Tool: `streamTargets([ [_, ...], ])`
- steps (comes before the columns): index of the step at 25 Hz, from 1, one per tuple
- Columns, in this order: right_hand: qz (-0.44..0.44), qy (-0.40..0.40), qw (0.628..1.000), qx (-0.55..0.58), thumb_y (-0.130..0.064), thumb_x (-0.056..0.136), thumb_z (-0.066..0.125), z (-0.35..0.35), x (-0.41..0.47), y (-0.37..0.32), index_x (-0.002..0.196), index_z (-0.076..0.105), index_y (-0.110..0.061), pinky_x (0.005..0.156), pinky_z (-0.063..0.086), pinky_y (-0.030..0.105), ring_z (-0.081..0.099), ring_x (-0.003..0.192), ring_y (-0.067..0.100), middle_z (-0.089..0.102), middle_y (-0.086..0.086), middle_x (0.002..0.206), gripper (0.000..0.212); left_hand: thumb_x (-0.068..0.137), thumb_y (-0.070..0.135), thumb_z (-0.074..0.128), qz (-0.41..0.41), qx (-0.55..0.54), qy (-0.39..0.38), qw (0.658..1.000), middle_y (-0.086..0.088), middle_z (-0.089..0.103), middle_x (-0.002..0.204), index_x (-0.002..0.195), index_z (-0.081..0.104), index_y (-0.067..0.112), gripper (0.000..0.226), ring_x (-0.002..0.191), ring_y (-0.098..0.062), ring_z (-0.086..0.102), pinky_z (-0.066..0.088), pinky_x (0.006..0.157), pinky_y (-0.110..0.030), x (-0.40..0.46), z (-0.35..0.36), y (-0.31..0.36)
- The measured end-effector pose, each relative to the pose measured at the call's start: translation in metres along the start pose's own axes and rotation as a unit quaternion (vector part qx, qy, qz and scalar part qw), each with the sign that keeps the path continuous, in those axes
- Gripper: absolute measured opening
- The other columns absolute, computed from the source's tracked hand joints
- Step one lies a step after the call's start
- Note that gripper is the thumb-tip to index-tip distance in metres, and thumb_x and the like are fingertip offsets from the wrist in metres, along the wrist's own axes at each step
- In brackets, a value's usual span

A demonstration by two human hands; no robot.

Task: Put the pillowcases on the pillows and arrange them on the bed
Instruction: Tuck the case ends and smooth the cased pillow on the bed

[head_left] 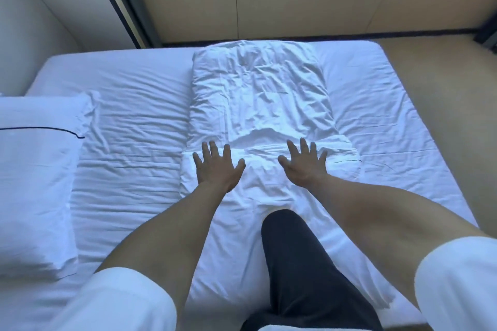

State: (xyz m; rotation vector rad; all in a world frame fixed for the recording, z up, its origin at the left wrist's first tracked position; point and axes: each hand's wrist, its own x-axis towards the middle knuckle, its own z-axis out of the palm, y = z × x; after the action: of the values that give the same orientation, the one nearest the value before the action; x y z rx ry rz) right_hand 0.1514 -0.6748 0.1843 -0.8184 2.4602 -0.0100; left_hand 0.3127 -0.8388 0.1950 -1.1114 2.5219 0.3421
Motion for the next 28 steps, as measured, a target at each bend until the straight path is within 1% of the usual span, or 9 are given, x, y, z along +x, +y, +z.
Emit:
streamTargets([
  [4,-0.031,0.043,0.999,0.001,-0.058,0.103,0.025,-0.056,0.08,-0.016,0.162,0.006,-0.032,0.121,-0.002,0.063,-0.004,0.155,0.036,-0.003,0.008,0.17,0.067,0.099,0.067,0.018,0.006,0.025,0.03,0.999,-0.015,-0.005,0.169,0.162,0.009,0.026,0.076,0.155,-0.034,-0.014,-0.001,0.122,-0.058,0.075,-0.055,0.021],
  [7,-0.055,0.052,0.997,-0.002,-0.059,0.102,0.025,-0.086,0.174,-0.026,0.162,0.005,-0.032,0.121,-0.003,0.062,-0.004,0.155,0.035,-0.005,0.006,0.17,0.068,0.098,0.069,0.017,0.007,0.045,0.036,0.998,-0.014,-0.008,0.169,0.162,0.005,0.026,0.078,0.154,-0.034,-0.015,-0.002,0.122,-0.058,0.172,-0.081,0.044],
  [14,-0.075,0.05,0.994,-0.054,-0.062,0.102,0.024,-0.111,0.414,0.003,0.162,0.0,-0.034,0.122,-0.007,0.06,-0.01,0.156,0.033,-0.011,0.003,0.17,0.07,0.094,0.075,0.023,0.039,0.1,0.012,0.994,-0.012,-0.013,0.169,0.162,-0.001,0.029,0.086,0.154,-0.035,-0.019,-0.004,0.121,-0.061,0.416,-0.085,0.086],
  [18,-0.09,0.078,0.988,-0.096,-0.062,0.101,0.028,-0.127,0.545,0.017,0.162,-0.002,-0.03,0.123,-0.006,0.059,-0.011,0.156,0.032,-0.013,0.003,0.17,0.074,0.087,0.074,0.045,0.029,0.08,0.019,0.996,-0.011,-0.013,0.169,0.162,0.001,0.029,0.098,0.153,-0.033,-0.021,-0.002,0.12,-0.064,0.561,-0.085,0.095],
  [20,-0.102,0.1,0.982,-0.121,-0.061,0.101,0.028,-0.139,0.607,0.013,0.162,-0.002,-0.028,0.123,-0.005,0.057,-0.012,0.156,0.031,-0.013,0.004,0.17,0.075,0.082,0.071,0.056,0.042,0.097,0.005,0.994,-0.01,-0.016,0.168,0.161,-0.007,0.029,0.11,0.153,-0.032,-0.024,-0.001,0.118,-0.067,0.629,-0.092,0.107],
  [22,-0.124,0.123,0.979,-0.106,-0.064,0.1,0.024,-0.143,0.665,-0.001,0.162,0.0,-0.03,0.123,-0.007,0.057,-0.012,0.156,0.03,-0.01,0.002,0.17,0.074,0.069,0.081,0.061,0.037,0.073,0.012,0.997,-0.009,-0.02,0.167,0.159,-0.017,0.032,0.128,0.152,-0.033,-0.026,-0.002,0.115,-0.072,0.682,-0.095,0.116],
  [25,-0.146,0.159,0.974,-0.072,-0.077,0.093,0.016,-0.125,0.754,-0.013,0.16,0.0,-0.04,0.122,-0.012,0.056,-0.013,0.156,0.027,-0.006,-0.002,0.171,0.079,0.042,0.106,0.045,0.023,0.048,0.042,0.998,-0.008,-0.021,0.167,0.158,-0.02,0.033,0.151,0.152,-0.03,-0.026,-0.007,0.114,-0.071,0.756,-0.078,0.112],
  [27,-0.134,0.181,0.973,-0.055,-0.085,0.086,0.013,-0.099,0.804,-0.009,0.161,0.002,-0.039,0.123,-0.013,0.054,-0.011,0.157,0.025,-0.002,-0.001,0.171,0.088,0.042,0.111,0.029,0.04,0.076,0.045,0.995,-0.005,-0.017,0.169,0.16,-0.012,0.029,0.15,0.153,-0.024,-0.024,-0.013,0.117,-0.065,0.797,-0.043,0.101],
  [28,-0.122,0.199,0.971,-0.052,-0.085,0.086,0.014,-0.08,0.818,-0.004,0.161,0.008,-0.036,0.124,-0.01,0.053,-0.008,0.157,0.025,0.003,0.001,0.171,0.09,0.05,0.109,0.021,0.05,0.083,0.071,0.993,-0.005,-0.007,0.17,0.162,0.0,0.026,0.141,0.155,-0.023,-0.016,-0.011,0.119,-0.062,0.808,-0.019,0.096],
])
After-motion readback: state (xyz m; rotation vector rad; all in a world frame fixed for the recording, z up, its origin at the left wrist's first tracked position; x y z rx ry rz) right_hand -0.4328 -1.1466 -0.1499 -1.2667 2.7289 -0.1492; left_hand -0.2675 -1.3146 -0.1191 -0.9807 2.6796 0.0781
